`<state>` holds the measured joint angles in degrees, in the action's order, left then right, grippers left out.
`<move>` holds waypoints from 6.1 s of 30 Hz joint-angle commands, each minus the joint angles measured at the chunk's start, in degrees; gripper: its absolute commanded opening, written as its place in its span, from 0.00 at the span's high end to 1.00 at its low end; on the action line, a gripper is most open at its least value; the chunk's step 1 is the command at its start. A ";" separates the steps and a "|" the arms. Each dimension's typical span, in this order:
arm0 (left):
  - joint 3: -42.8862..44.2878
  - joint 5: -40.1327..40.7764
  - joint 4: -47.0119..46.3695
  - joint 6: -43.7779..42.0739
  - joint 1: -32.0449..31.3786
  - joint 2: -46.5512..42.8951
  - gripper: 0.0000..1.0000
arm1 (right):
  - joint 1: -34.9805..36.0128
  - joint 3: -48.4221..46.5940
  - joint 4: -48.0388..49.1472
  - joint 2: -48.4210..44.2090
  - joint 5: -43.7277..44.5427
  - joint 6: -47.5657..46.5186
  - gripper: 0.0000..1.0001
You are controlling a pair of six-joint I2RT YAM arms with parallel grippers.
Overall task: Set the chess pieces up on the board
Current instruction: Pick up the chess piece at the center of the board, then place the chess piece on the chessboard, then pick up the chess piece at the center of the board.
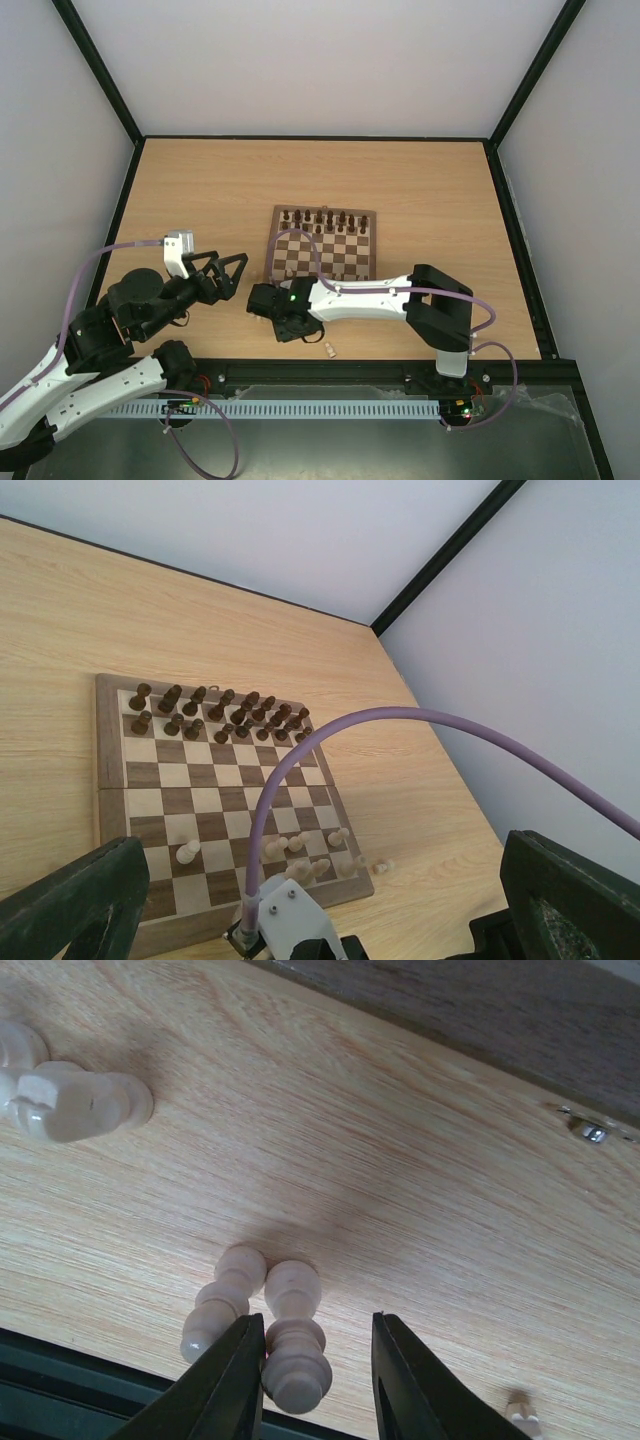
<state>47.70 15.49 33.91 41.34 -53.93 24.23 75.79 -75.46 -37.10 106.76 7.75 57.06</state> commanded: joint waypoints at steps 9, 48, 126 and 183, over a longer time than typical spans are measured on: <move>0.20 0.33 0.16 -0.54 0.32 -0.59 0.01 | 0.68 0.28 -1.06 3.03 0.06 0.03 0.69; 0.29 1.04 -0.34 -0.45 0.27 1.47 0.01 | 1.47 -0.20 -7.23 1.70 8.51 -0.94 0.76; 0.33 10.52 1.21 -0.44 0.30 5.12 0.01 | -16.97 -4.85 -4.48 2.31 4.22 -23.75 0.97; -3.00 2.64 -9.09 -2.35 0.66 14.19 0.01 | -26.92 20.76 -3.31 -32.82 10.45 -9.63 0.50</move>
<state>46.24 22.11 29.54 40.62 -53.78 36.29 54.74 -60.16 -41.50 77.78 18.04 43.18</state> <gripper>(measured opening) 0.992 0.523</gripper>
